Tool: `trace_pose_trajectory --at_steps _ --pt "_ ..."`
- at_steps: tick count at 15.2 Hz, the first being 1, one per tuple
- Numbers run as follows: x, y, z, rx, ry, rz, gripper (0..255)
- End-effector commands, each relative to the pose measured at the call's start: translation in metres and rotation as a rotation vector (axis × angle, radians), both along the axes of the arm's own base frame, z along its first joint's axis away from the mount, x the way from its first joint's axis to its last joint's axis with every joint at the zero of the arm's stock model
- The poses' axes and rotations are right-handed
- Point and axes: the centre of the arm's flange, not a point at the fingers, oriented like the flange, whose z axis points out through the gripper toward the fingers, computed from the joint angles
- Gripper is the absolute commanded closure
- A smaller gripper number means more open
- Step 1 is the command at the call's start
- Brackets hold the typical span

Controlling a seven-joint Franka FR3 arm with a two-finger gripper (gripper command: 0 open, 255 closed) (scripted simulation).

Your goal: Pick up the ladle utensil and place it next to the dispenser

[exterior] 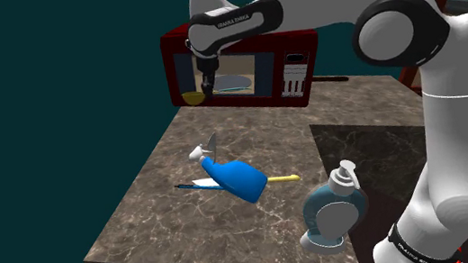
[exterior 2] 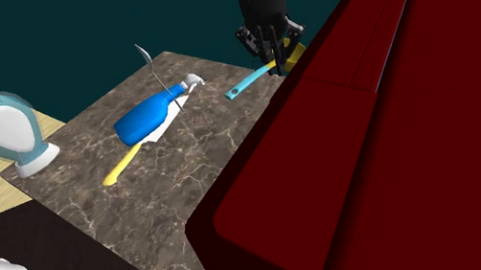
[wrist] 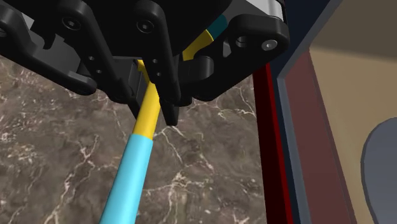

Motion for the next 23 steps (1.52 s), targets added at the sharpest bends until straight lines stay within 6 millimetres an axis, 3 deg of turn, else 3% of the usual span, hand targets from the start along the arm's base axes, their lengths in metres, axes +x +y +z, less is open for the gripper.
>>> trace_pose_trajectory --at_steps 1,23 --pt "-0.001 0.001 0.011 0.0 0.0 0.0 255" --pt "-0.001 0.001 0.127 0.0 0.0 0.0 255"
